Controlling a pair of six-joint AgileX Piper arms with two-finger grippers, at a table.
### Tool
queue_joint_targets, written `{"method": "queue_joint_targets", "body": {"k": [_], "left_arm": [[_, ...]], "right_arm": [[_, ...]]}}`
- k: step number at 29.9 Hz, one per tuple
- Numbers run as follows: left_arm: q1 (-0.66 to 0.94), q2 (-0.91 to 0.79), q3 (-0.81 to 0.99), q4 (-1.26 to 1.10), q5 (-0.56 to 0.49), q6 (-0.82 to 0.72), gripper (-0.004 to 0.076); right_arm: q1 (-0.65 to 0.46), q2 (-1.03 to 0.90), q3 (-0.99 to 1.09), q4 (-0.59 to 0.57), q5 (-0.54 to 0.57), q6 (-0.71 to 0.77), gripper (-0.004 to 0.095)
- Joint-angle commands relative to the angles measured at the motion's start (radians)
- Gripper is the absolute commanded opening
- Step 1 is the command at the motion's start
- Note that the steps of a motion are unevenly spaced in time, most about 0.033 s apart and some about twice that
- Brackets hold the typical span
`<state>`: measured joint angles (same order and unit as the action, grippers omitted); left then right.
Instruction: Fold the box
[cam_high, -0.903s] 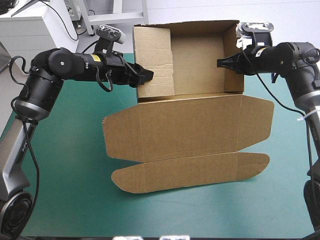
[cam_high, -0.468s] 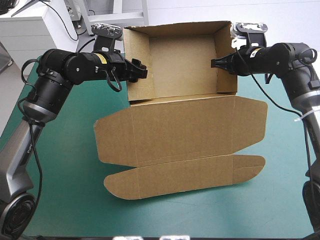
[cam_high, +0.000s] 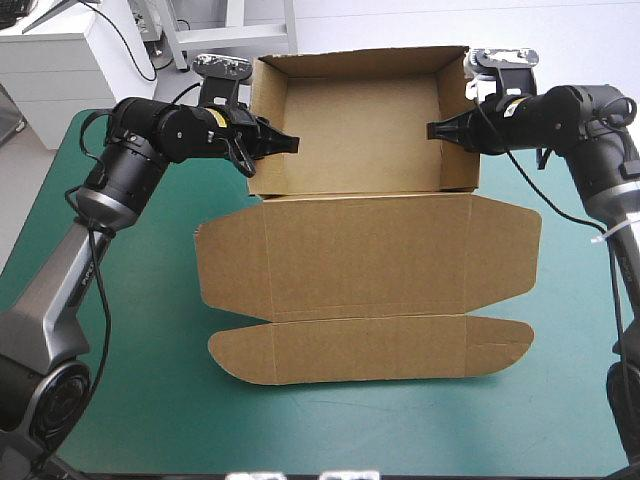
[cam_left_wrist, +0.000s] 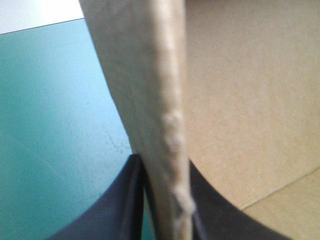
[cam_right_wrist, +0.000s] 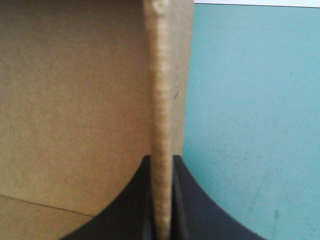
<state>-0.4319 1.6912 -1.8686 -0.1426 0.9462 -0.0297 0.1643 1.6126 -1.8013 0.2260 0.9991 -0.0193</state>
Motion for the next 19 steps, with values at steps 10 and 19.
{"method": "queue_joint_targets", "body": {"k": [10, 19], "left_arm": [[-0.015, 0.087, -0.034, -0.145, 0.024, 0.083, -0.0008], [-0.015, 0.240, -0.034, -0.112, 0.215, 0.051, -0.0008]], "right_arm": [[0.006, 0.044, -0.028, -0.031, 0.080, -0.048, -0.0014], [0.122, 0.195, -0.028, -0.155, 0.175, -0.029, -0.0015]]}}
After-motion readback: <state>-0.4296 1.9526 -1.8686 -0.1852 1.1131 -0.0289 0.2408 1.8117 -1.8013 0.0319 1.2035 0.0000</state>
